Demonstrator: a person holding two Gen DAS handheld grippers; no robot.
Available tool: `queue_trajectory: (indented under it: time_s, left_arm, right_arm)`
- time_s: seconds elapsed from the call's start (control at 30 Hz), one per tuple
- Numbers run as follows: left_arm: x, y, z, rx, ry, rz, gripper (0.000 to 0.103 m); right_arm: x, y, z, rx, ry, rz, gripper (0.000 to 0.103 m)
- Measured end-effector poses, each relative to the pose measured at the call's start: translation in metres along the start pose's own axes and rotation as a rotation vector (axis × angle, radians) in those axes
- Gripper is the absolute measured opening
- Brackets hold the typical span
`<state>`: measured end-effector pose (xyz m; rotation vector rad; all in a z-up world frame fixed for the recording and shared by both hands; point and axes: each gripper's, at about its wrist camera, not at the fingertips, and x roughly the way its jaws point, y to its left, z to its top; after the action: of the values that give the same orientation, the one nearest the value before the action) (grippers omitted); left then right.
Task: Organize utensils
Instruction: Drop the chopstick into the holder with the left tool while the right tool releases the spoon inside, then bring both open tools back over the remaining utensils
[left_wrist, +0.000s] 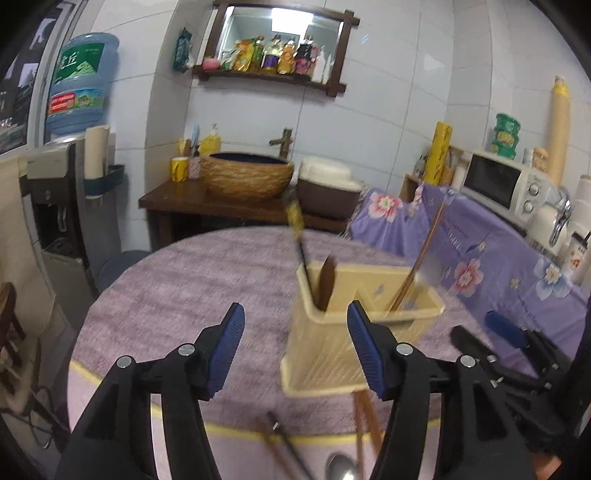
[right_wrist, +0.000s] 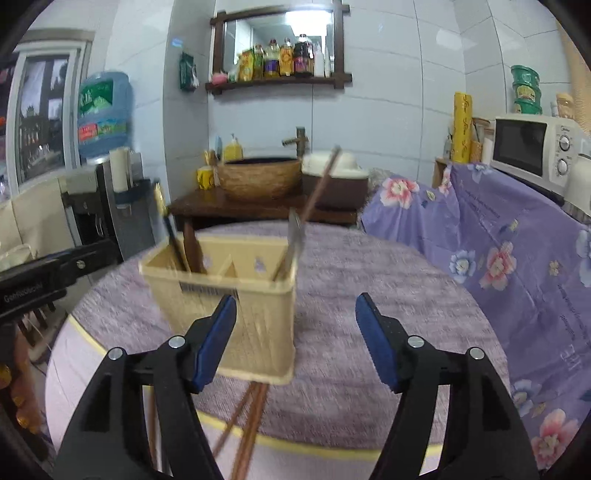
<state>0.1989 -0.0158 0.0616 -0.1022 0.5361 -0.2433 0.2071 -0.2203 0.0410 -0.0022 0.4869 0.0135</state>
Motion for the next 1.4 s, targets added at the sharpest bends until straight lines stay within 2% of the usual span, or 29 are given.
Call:
queue_trajectory:
  time_s: [0.07,0.17,0.27,0.37,0.57,0.73,0.97,1.1,1.3,1.4]
  left_arm:
    - [0.003,0.006,-0.022,0.001,0.055,0.025,0.058]
    - [0.012,0.011,-0.061,0.010,0.151,0.062,0.058]
    - [0.021,0.012,-0.094,0.006,0.246,0.058,0.056]
    - [0.025,0.007,-0.112,0.030,0.282,0.065,0.056]
    - [0.025,0.003,-0.124,0.060,0.300,0.079,0.056]
    - [0.029,0.002,-0.129,0.067,0.329,0.090,0.056]
    - [0.030,0.001,-0.135,0.106,0.336,0.110,0.056]
    - [0.023,0.017,-0.132,0.055,0.345,0.114,0.056]
    - [0.014,0.029,-0.122,-0.004,0.315,0.135,0.056]
    - [0.016,0.032,-0.121,-0.016,0.311,0.151,0.056]
  right_arm:
    - [0.001,0.000,-0.018,-0.007,0.055,-0.006,0.069]
    - [0.009,0.001,-0.059,-0.006,0.186,-0.014,0.069]
    - [0.016,0.001,-0.090,0.017,0.282,-0.009,0.069]
    - [0.019,0.003,-0.112,0.035,0.341,-0.001,0.069]
    - [0.011,0.017,-0.115,0.009,0.339,0.016,0.069]
    - [0.017,0.024,-0.119,-0.010,0.373,0.018,0.069]
    - [0.017,0.011,-0.119,-0.010,0.402,-0.014,0.069]
    - [0.009,-0.013,-0.115,0.023,0.384,-0.061,0.069]
    - [0.010,-0.030,-0.107,0.152,0.365,0.015,0.069]
    - [0.012,-0.028,-0.104,0.173,0.351,0.023,0.069]
